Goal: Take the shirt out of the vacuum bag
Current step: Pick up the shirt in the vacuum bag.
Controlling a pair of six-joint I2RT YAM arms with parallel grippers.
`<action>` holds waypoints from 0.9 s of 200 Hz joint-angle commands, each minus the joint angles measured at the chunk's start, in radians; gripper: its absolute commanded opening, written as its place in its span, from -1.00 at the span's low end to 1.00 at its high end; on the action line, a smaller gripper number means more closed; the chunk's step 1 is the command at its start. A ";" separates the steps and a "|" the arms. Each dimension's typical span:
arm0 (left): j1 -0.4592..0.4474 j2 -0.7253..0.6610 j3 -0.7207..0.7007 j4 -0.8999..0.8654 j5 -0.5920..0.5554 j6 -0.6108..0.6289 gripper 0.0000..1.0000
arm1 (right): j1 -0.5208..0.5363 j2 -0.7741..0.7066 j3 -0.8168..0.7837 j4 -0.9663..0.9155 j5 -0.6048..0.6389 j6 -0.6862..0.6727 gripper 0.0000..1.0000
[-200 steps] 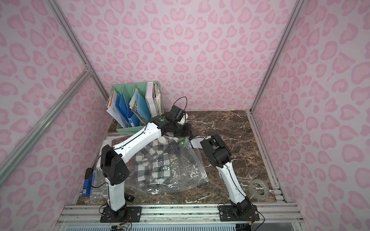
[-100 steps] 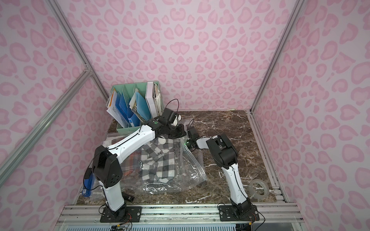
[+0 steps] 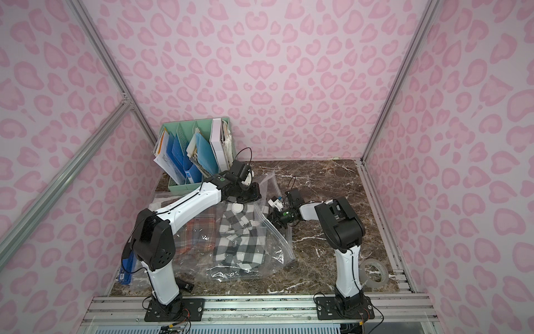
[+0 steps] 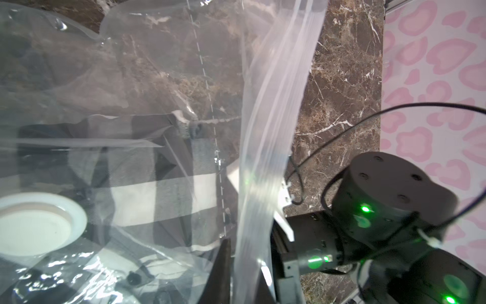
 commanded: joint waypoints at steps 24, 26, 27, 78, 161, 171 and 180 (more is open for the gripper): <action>0.014 0.017 -0.029 0.013 -0.016 0.023 -0.79 | -0.057 -0.094 -0.098 0.003 0.062 0.012 -1.00; 0.016 0.017 -0.031 0.012 -0.015 0.024 -0.78 | -0.061 -0.100 -0.104 0.007 0.065 0.014 -1.00; 0.016 0.017 -0.030 0.013 -0.016 0.024 -0.78 | -0.063 -0.103 -0.108 0.008 0.067 0.016 -1.00; 0.027 0.044 -0.052 0.021 -0.019 0.035 -0.79 | -0.186 -0.247 -0.240 0.052 0.102 0.052 -1.00; 0.027 0.091 -0.086 0.024 -0.030 0.051 -0.80 | -0.405 -0.411 -0.405 0.079 0.125 0.056 -1.00; 0.028 0.093 -0.087 0.021 -0.035 0.055 -0.79 | -0.441 -0.419 -0.409 0.071 0.133 0.050 -1.00; 0.028 0.094 -0.088 0.018 -0.039 0.059 -0.80 | -0.471 -0.422 -0.411 0.064 0.144 0.043 -1.00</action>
